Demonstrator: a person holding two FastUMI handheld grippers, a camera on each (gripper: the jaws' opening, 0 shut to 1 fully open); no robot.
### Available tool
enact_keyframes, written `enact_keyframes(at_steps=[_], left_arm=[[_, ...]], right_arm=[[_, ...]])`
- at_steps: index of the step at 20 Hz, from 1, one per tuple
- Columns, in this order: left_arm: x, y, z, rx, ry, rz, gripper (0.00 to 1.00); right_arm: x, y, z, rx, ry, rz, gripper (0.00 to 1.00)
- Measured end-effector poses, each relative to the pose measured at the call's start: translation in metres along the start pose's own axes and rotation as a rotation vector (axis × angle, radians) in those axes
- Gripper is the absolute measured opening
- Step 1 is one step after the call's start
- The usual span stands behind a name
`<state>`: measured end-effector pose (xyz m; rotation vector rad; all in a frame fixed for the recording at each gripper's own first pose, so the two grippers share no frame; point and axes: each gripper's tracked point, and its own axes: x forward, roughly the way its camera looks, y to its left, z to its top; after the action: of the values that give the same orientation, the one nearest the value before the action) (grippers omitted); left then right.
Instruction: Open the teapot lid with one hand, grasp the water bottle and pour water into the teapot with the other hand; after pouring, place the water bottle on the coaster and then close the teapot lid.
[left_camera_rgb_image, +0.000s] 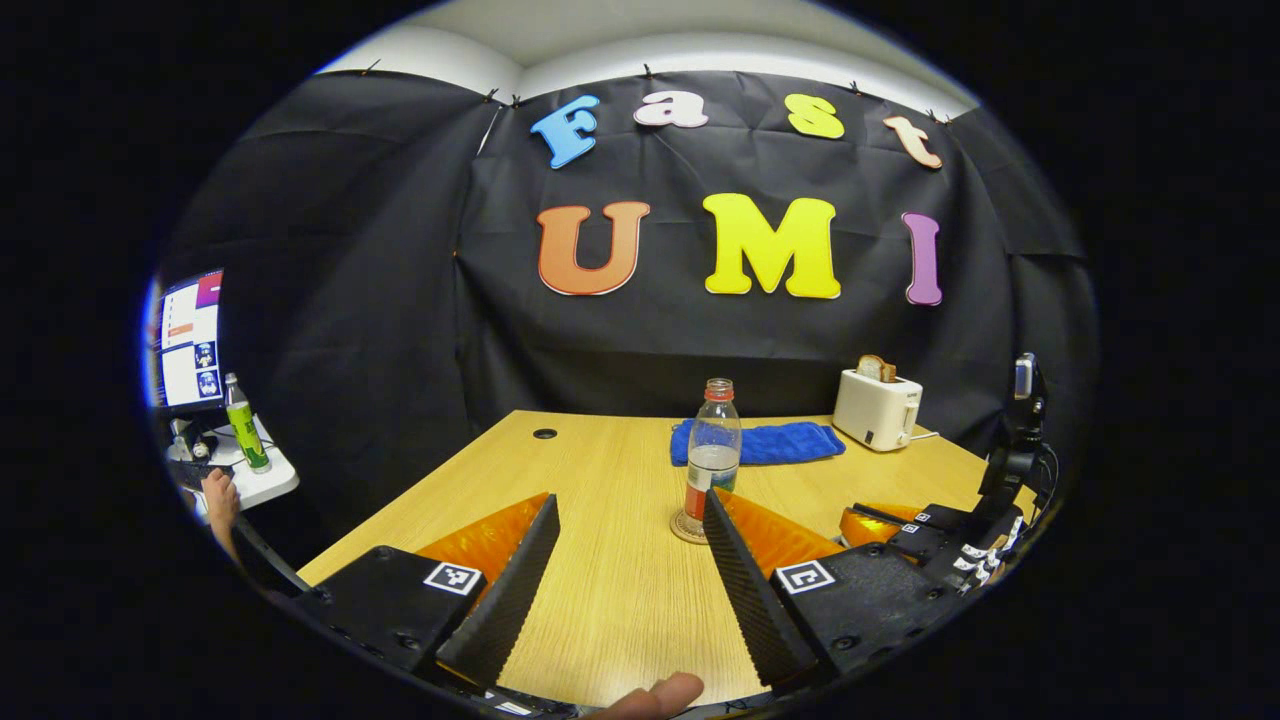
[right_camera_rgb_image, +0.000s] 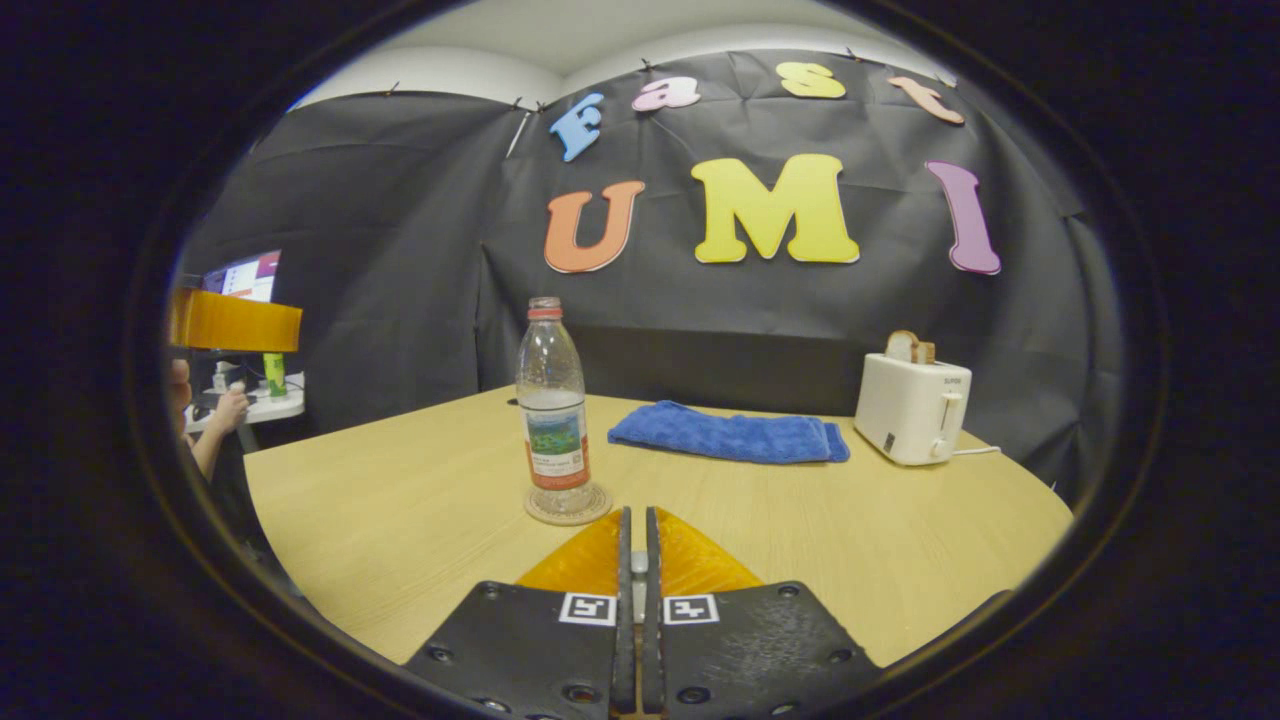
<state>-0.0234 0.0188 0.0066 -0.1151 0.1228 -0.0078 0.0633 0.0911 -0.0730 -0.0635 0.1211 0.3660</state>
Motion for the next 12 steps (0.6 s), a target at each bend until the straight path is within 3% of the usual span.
enact_keyframes(at_steps=[12], left_arm=[[0.001, -0.006, -0.001, 0.012, 0.004, -0.008, 0.91]], right_arm=[[0.000, -0.006, -0.003, 0.010, 0.014, -0.026, 0.06]])
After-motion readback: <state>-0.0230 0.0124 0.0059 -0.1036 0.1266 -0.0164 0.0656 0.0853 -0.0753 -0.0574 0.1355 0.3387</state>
